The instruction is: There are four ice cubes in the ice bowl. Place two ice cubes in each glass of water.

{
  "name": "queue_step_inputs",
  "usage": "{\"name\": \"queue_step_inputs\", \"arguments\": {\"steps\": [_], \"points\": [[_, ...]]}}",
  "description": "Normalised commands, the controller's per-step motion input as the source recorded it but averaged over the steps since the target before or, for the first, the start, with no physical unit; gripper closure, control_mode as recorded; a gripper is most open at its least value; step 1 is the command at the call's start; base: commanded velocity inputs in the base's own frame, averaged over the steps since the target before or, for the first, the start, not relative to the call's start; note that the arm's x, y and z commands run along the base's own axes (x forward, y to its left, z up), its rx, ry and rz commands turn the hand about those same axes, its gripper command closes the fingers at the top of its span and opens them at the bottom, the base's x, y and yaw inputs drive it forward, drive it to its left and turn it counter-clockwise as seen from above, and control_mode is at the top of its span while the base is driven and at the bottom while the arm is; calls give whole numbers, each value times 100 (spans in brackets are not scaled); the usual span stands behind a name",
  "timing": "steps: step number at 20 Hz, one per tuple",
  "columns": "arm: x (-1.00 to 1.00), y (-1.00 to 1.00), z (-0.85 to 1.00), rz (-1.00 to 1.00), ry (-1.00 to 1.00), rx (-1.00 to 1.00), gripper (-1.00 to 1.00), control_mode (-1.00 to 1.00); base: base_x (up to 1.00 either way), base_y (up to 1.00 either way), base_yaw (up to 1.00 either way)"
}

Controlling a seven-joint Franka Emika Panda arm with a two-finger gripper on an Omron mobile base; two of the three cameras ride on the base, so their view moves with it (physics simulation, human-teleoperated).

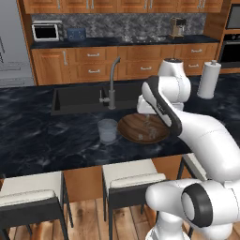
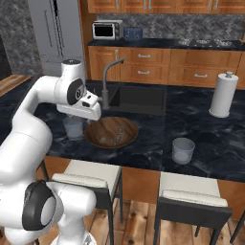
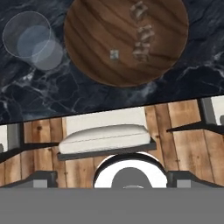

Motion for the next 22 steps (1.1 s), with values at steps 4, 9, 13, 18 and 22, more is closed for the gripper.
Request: {"name": "queue_step_inputs", "arguments": {"steps": [4, 9, 13, 18, 22], "points": [[31, -1, -28, 0, 11, 0, -100, -100, 0, 0, 0], [24, 0, -39, -13, 0, 0, -100, -100, 0, 0, 0], [31, -5, -46, -18, 1, 0, -100, -100, 0, 0, 0], [20, -3, -34, -9, 0, 0, -100, -100, 0, 0, 0], [14, 0, -32, -5, 0, 0, -100, -100, 0, 0, 0]]}}
